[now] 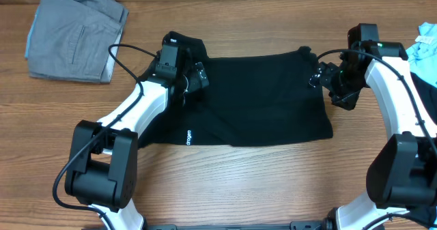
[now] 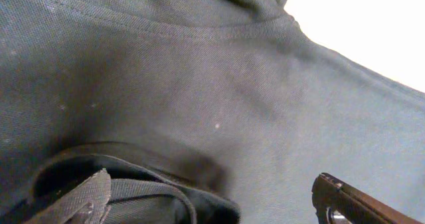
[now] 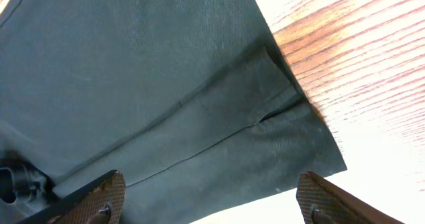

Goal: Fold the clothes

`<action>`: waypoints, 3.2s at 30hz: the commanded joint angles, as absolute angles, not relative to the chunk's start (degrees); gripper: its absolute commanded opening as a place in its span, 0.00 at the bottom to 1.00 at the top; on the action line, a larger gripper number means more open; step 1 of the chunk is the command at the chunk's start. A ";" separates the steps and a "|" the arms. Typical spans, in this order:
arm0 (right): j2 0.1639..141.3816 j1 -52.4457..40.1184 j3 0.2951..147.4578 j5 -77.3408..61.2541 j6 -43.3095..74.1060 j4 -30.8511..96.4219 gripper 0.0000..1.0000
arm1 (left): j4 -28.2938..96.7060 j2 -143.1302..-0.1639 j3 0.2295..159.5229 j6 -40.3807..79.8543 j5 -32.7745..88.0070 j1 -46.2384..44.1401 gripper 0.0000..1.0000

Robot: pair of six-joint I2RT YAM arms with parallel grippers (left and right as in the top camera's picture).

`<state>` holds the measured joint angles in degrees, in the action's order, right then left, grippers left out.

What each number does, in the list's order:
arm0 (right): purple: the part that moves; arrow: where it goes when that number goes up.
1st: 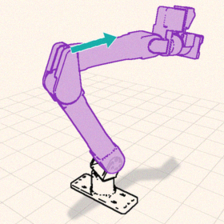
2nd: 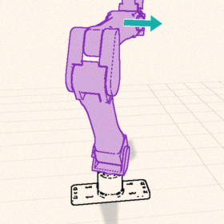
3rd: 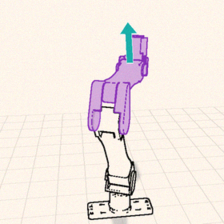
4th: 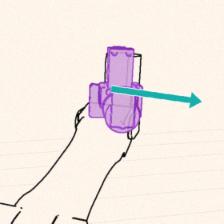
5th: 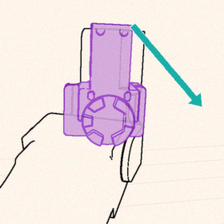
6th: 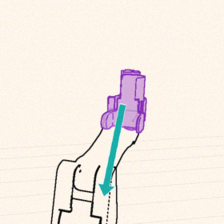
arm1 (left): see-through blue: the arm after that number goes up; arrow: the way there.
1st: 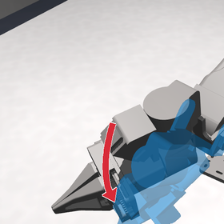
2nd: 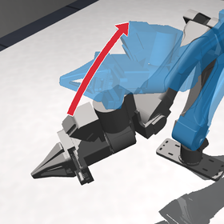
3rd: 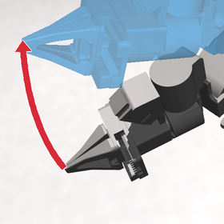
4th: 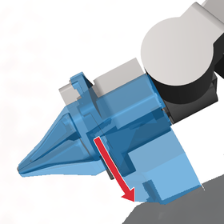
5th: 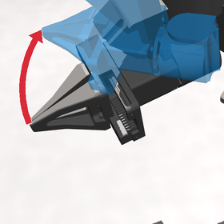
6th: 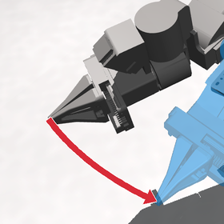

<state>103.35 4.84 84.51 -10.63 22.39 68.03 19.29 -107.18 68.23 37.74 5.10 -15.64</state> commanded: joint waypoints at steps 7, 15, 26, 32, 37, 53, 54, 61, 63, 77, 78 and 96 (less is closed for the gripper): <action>102.35 4.84 85.47 -13.58 22.04 54.63 0.87 | 29.78 -107.83 85.54 30.81 3.64 -13.26 1.00; 103.81 4.82 85.49 -17.72 25.43 40.12 0.94 | 31.79 -111.85 104.79 20.95 3.60 -11.84 0.97; 115.57 4.71 85.49 -17.19 22.20 45.71 0.95 | 36.42 -134.96 115.74 31.83 2.35 -8.19 0.97; 116.42 2.92 85.47 -16.99 22.20 45.78 0.95 | 32.97 -138.61 115.77 33.04 2.63 -7.75 0.96; 116.42 -0.21 85.47 -14.20 22.02 46.17 0.96 | 30.41 -141.40 115.79 35.42 3.25 -7.51 0.95; 116.42 -2.13 85.49 -9.37 22.24 44.12 0.98 | 29.69 -143.15 115.77 34.68 1.13 -7.42 0.06; 116.42 -2.00 85.49 -8.45 22.24 42.94 0.98 | 30.15 -143.15 115.77 34.65 0.38 -7.42 0.04; 116.51 1.06 92.90 -8.60 20.64 38.00 0.97 | 33.04 -143.15 115.77 34.26 -1.08 -7.42 0.04; 116.68 1.32 97.03 -8.34 19.84 37.98 0.98 | 33.67 -143.15 115.77 34.26 -1.08 -7.42 0.04; 131.90 0.05 102.78 -0.89 14.74 34.65 0.98 | 36.60 -143.15 115.77 34.26 -1.06 -7.57 0.04; 132.33 -0.05 102.78 -0.86 14.68 34.74 0.98 | 36.73 -143.15 115.77 34.24 -1.06 -7.57 0.04; 133.10 -1.76 103.42 11.62 17.78 39.86 0.04 | 39.18 -142.28 116.66 23.03 -1.08 -7.51 0.04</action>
<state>132.66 -2.11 102.17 7.64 15.49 39.20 36.95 -141.88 116.62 28.67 0.12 -7.51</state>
